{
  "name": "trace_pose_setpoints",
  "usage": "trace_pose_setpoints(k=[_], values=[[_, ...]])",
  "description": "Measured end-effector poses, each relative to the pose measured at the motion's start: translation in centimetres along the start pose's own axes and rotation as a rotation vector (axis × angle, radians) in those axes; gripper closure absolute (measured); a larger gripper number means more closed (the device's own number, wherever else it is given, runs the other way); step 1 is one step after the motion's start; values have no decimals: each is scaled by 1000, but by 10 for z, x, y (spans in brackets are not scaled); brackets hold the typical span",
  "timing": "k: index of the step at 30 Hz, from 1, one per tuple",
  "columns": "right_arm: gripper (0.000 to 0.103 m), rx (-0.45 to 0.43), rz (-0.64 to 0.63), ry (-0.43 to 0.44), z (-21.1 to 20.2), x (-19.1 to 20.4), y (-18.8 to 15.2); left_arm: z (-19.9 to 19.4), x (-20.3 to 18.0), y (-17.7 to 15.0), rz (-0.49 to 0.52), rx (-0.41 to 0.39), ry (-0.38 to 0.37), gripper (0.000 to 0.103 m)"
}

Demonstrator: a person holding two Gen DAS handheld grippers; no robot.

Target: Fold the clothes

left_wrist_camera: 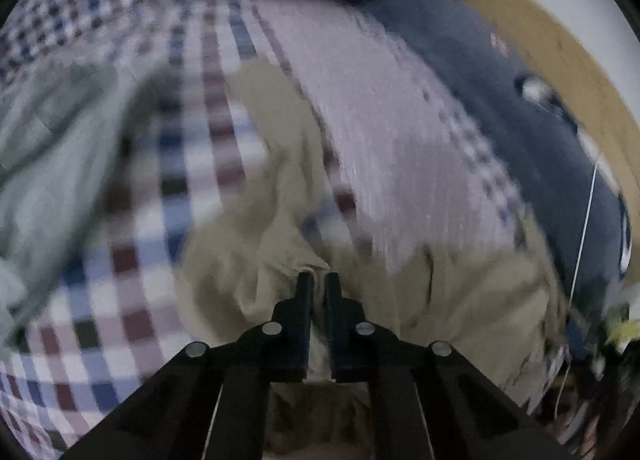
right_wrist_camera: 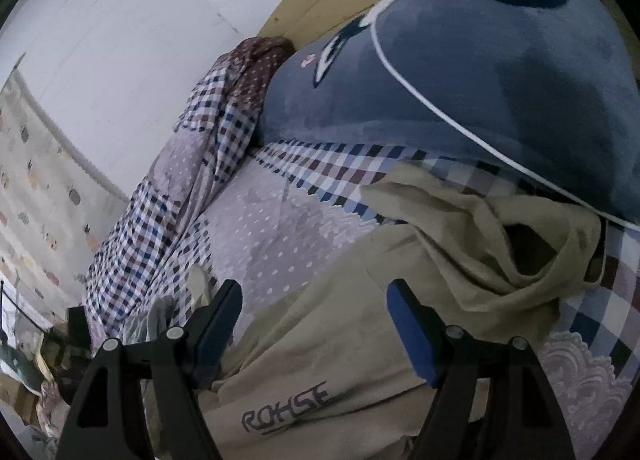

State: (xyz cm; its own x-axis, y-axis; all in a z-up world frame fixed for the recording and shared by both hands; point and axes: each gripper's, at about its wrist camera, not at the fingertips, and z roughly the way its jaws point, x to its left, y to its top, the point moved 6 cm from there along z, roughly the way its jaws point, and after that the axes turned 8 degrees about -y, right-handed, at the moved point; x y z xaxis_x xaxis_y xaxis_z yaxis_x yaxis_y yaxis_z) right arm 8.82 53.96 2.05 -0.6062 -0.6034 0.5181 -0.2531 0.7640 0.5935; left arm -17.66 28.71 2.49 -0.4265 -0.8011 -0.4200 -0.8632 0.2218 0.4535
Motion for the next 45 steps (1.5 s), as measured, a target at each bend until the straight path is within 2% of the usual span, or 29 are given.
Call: trace_pose_setpoints(k=[4,8,14,21,26,29,33,36,41,42,43,44,45], values=[[24,9,26,-5,1,-5,0,-64,19,55,-40,-223,-1,99],[24,13,7,-5,4,3,-4,-139,55,107,-85,-409,61,100],[24,31,-28,5,14,21,-13,-231,106,161,-128,-582,167,100],[24,51,-82,50,25,53,-28,-322,167,196,-137,-709,297,101],[24,59,-167,120,27,90,-48,-385,221,199,-198,-781,416,101],[24,69,-232,134,30,112,-62,-427,263,194,-242,-820,502,101],[24,87,-284,136,37,129,-76,-481,320,171,-331,-875,602,101],[24,100,-322,137,42,142,-87,-503,369,146,-432,-904,638,101],[24,121,-376,127,49,155,-102,-465,439,111,-528,-729,613,100],[24,122,-382,123,50,156,-103,-453,449,105,-540,-696,585,95],[24,124,-391,119,52,158,-105,-440,456,100,-552,-667,519,75],[24,126,-397,116,52,159,-107,-426,462,95,-561,-626,462,61],[24,129,-399,118,51,159,-109,-415,467,87,-562,-583,443,36]])
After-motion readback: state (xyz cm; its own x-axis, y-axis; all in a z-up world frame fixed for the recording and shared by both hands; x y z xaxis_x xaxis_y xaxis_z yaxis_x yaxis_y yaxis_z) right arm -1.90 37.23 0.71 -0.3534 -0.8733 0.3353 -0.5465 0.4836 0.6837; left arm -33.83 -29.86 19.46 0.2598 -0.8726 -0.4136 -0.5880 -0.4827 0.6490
